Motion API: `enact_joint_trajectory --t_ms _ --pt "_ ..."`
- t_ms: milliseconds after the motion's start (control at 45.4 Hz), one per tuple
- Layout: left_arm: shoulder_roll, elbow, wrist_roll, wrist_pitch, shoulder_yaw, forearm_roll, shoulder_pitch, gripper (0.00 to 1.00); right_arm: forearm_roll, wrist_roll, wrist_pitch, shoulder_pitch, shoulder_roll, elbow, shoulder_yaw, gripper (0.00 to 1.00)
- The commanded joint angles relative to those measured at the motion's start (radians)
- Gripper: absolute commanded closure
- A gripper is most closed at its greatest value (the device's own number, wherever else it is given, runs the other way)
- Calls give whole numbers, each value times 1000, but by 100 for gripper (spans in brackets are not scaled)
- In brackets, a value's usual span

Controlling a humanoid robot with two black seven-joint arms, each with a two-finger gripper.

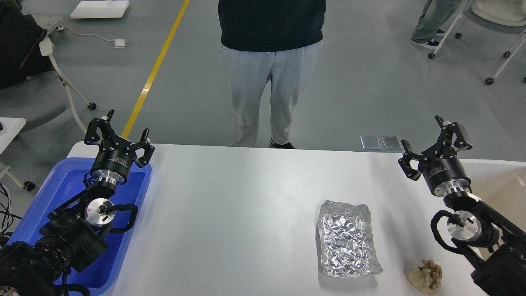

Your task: Tidy desktop

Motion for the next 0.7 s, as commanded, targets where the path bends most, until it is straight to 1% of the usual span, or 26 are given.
enact_joint_trajectory --t_ms 0,396,462,683 --pt "0 0 0 0 0 1 0 0 0 0 0 -1 2 -1 -1 0" --pt "0 0 0 2 0 1 -1 0 -11 0 2 -2 8 -1 -4 0" --pt "0 0 0 2 0 1 -1 0 -12 0 -12 -1 11 -5 -7 0" --pt "0 0 0 2 0 1 -1 0 -9 -2 2 11 11 -4 -12 0"
